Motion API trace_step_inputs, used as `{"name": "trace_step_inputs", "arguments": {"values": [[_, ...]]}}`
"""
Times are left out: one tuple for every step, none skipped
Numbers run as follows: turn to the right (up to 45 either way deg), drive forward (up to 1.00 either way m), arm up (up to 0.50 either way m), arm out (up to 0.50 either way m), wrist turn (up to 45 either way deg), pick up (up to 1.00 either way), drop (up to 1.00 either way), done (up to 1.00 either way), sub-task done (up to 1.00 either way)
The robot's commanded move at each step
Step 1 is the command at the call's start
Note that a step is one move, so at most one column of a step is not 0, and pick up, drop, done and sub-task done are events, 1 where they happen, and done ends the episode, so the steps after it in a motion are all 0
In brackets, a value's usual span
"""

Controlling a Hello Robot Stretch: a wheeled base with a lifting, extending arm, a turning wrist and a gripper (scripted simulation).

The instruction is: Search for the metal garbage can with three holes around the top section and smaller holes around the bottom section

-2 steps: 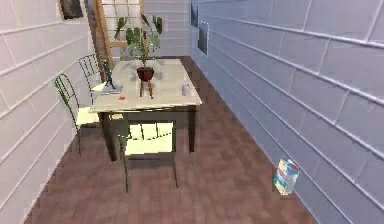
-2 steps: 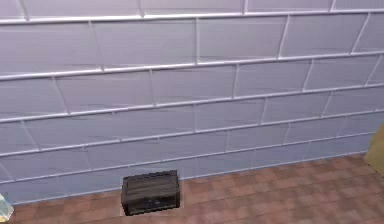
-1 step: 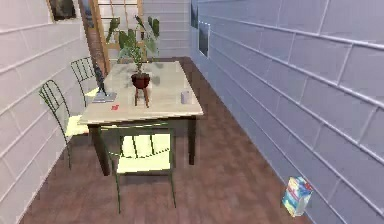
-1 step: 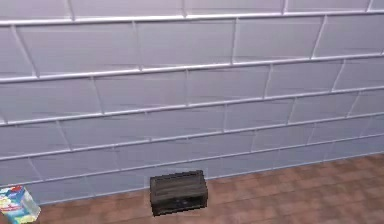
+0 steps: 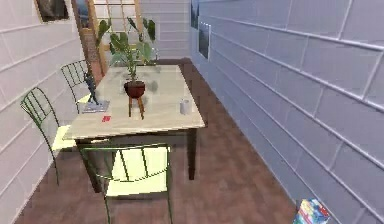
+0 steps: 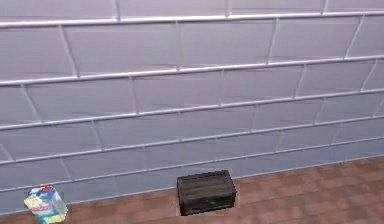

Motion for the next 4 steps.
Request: {"name": "trace_step_inputs", "arguments": {"values": [[12.0,0.0,0.0,0.0,0.0,0.0,0.0,0.0,0.0],[0.0,1.0,0.0,0.0,0.0,0.0,0.0,0.0,0.0],[6.0,0.0,0.0,0.0,0.0,0.0,0.0,0.0,0.0],[0.0,0.45,0.0,0.0,0.0,0.0,0.0,0.0,0.0]]}}
